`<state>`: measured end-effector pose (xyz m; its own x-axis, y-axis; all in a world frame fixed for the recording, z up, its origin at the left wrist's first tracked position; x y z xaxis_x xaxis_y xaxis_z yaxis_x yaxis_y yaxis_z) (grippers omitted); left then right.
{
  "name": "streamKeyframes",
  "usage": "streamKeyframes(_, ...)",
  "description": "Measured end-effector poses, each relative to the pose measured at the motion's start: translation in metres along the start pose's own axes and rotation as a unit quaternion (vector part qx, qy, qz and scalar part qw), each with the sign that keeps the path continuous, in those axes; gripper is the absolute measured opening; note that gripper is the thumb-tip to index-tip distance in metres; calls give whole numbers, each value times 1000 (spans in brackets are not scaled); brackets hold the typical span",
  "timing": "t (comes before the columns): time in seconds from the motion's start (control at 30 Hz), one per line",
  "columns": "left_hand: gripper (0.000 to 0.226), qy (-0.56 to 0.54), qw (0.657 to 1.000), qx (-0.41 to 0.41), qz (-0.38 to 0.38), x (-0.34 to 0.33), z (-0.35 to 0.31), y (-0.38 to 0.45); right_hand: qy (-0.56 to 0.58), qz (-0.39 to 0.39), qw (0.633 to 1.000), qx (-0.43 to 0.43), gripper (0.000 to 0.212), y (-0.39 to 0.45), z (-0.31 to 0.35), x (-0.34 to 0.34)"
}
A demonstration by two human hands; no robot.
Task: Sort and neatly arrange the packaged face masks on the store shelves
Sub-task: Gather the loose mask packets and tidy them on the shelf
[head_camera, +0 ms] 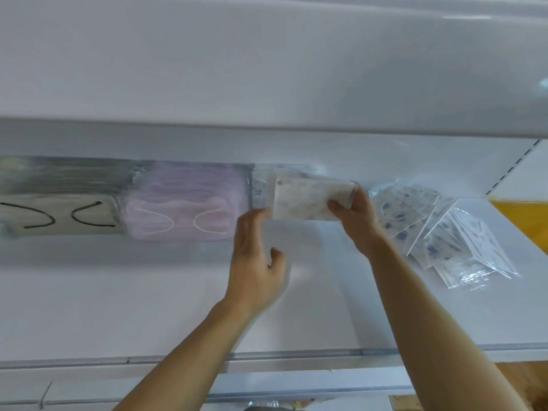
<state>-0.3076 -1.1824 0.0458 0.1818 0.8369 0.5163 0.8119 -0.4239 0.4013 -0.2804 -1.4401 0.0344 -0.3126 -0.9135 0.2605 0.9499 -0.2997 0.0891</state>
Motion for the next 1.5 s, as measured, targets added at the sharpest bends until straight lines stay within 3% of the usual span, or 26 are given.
streamKeyframes(0.07, 51, 63, 994, -16, 84, -18, -2, 7, -25, 9, 1000, -7, 32, 16, 2, -9)
streamKeyframes(0.17, 50, 168, 958, 32, 231, -51, 13, 28, -77, 19, 997, -22, 39, 28, -5, -26)
streamKeyframes(0.23, 50, 226, 938, 37, 259, -64, 20, 37, -102, 19, 994, -35, 46, 31, -9, -34)
streamKeyframes(0.43, 33, 296, 932, 55, 201, -72, 30, 53, -115, -43, 992, -7, 69, 21, -7, -28)
streamKeyframes(0.57, 33, 289, 937, 60, 184, -70, 33, 53, -18, 25, 998, -49, 89, 25, -8, -48)
streamKeyframes(0.67, 31, 295, 938, 64, 171, -69, 36, 52, 28, 21, 998, -59, 89, 24, -6, -53)
streamKeyframes(0.83, 26, 293, 938, 72, 170, -69, 38, 53, 25, 44, 996, -73, 109, 29, -14, -51)
streamKeyframes(0.97, 22, 305, 935, 64, 171, -69, 40, 51, -4, 20, 998, -60, 93, 8, 8, -30)
streamKeyframes(1.13, 37, 338, 915, 41, 215, -84, 30, 51, -158, -92, 983, 23, 66, -47, 20, 75)
streamKeyframes(1.23, 61, 258, 936, 11, 240, -117, -1, 58, -228, -206, 952, 15, 53, -84, 10, 153)
streamKeyframes(1.3, 58, 185, 959, 8, 216, -140, -21, 69, -266, -245, 931, -36, 46, -98, -9, 197)
streamKeyframes(1.4, 54, 166, 970, 10, 175, -177, -41, 90, -321, -224, 911, -126, 39, -105, -42, 246)
streamKeyframes(1.5, 60, 187, 947, 95, 241, -210, -44, 110, -320, -120, 918, -202, 47, -106, -70, 257)
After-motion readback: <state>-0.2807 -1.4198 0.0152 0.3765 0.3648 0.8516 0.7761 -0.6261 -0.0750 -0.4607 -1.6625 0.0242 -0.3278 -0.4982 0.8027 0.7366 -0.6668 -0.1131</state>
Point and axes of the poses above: each hand's wrist, its own y-axis towards the middle knuckle, its own x-axis out of the back of the hand, z = x × y, the point moved 7 cm from there along y, towards the middle knuckle, and after that the axes turned 12 degrees about z, right-handed, at the moved point
